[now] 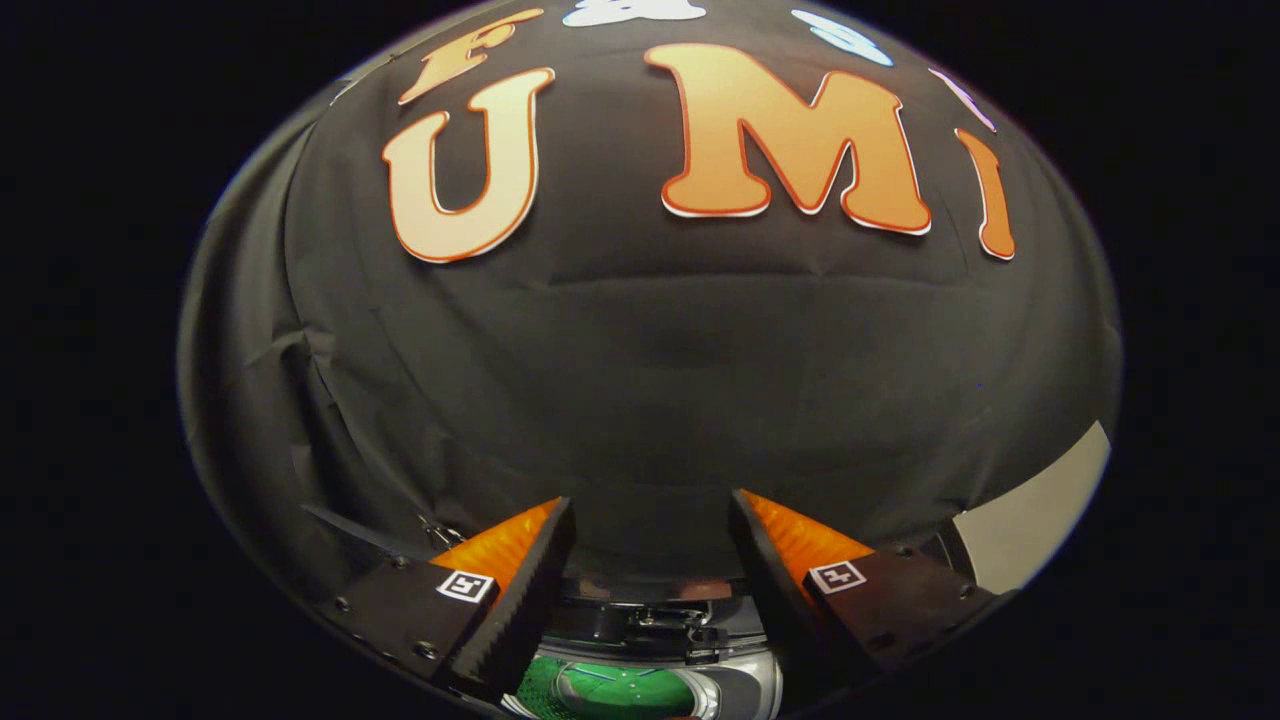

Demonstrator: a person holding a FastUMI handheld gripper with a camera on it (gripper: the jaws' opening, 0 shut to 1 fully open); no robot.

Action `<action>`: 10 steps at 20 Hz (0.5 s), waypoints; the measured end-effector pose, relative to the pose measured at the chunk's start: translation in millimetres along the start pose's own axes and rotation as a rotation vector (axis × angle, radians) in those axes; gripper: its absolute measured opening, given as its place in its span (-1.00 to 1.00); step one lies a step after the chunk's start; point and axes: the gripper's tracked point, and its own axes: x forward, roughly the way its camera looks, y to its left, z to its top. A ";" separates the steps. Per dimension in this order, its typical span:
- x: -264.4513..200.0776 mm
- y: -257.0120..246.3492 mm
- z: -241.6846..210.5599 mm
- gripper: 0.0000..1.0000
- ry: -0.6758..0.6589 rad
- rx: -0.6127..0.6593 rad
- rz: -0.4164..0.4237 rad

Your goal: Put the clothes into the washing machine and then close the washing machine lid.

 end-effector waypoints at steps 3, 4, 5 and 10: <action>6.0 -4.3 1.1 0.98 -0.029 -0.015 -0.014; 5.9 -4.1 -2.2 0.99 -0.027 -0.013 -0.012; 3.0 -4.8 -3.4 0.99 -0.021 -0.010 -0.009; -15.9 -6.0 -9.3 0.99 -0.057 -0.010 -0.004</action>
